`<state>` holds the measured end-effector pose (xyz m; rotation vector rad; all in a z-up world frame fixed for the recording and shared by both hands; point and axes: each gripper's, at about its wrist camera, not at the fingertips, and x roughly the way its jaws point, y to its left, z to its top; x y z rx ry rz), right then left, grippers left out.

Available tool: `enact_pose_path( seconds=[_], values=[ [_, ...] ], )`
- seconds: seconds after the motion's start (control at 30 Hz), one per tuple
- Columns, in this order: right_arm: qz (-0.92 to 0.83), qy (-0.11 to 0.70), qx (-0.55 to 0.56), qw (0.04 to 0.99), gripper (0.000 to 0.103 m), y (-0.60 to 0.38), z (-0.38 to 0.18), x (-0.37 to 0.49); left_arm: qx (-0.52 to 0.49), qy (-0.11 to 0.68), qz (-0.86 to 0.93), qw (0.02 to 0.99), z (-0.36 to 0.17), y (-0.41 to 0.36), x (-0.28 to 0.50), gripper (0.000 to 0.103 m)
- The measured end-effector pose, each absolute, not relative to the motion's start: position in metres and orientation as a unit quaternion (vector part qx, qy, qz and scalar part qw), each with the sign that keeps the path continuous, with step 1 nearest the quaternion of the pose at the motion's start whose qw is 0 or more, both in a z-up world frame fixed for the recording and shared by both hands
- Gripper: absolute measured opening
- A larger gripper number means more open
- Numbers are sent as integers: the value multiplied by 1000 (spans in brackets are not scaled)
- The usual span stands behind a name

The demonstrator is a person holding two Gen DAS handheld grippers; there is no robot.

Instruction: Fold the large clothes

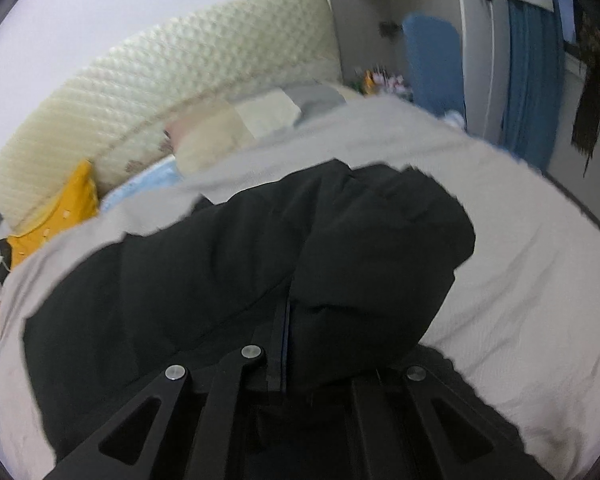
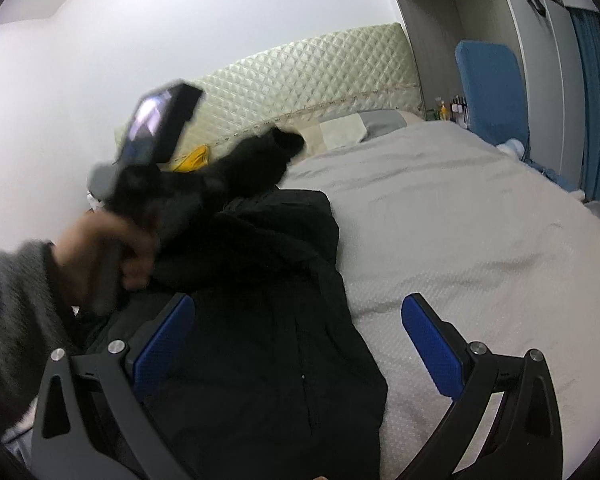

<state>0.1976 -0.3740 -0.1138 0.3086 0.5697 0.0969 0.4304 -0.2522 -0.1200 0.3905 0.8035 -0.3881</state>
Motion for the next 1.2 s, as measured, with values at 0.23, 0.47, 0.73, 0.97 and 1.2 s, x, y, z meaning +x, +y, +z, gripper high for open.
enact_pose_path(
  seconds=[0.23, 0.47, 0.73, 0.97, 1.2],
  values=[
    [45, 294, 155, 942, 103, -375, -126, 209, 188, 416, -178, 872, -181, -253, 442, 6],
    [41, 301, 142, 942, 103, -372, -131, 212, 218, 409, -179, 868, -178, -253, 435, 8],
    [33, 288, 128, 948, 103, -368, -125, 204, 231, 362, -185, 884, -130, -237, 386, 67],
    [39, 275, 115, 954, 103, -358, -118, 199, 176, 332, -187, 908, -80, -183, 339, 70],
    [62, 239, 90, 965, 103, -335, -101, 187, 98, 312, -153, 933, -56, -105, 274, 70]
  ],
)
